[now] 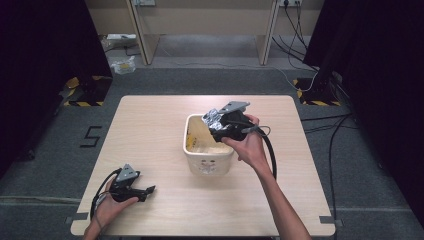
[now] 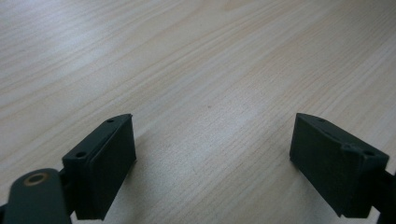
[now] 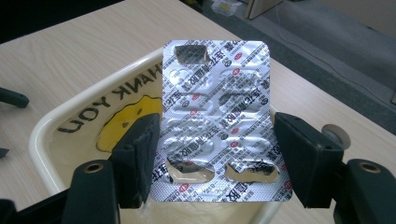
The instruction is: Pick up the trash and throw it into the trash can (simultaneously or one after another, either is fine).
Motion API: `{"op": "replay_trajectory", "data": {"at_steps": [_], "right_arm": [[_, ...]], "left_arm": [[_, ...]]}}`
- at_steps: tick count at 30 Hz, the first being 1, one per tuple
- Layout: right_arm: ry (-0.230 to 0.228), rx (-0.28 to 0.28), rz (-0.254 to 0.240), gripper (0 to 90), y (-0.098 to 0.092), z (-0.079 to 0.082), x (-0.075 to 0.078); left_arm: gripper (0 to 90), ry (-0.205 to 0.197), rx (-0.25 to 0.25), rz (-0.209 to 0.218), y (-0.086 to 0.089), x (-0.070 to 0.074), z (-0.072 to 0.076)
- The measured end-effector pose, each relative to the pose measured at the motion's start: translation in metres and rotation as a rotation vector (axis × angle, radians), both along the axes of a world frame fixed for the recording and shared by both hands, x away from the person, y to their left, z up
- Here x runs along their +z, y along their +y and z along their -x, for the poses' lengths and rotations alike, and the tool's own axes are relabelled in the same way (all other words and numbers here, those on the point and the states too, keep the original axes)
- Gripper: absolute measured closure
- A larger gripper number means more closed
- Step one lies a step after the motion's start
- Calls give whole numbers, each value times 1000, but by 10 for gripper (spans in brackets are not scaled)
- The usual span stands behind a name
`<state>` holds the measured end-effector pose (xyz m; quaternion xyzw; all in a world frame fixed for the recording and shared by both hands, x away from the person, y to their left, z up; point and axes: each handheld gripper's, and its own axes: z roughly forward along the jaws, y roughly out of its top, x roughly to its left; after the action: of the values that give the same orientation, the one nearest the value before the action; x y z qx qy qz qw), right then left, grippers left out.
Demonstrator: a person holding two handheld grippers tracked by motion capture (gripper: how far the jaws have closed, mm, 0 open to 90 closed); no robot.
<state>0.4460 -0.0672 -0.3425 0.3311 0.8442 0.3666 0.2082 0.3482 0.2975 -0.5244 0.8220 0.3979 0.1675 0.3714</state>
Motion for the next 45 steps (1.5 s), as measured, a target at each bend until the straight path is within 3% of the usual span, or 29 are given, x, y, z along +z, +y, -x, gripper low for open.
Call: {"op": "replay_trajectory", "data": {"at_steps": [5,11,24,40,45], "right_arm": [[22,28,5,342,12,-4,-5],[57,56,50,342,30,-7,-15],[118,78,81,342,40,-12,-31],[168,98,66,341,44,-14,-40],[164,107,35,316,42,-13,-36]], "left_arm": [[132,0,0,0,0,0,0],[132,0,0,0,0,0,0],[132,0,0,0,0,0,0],[132,0,0,0,0,0,0],[132,0,0,0,0,0,0]]}}
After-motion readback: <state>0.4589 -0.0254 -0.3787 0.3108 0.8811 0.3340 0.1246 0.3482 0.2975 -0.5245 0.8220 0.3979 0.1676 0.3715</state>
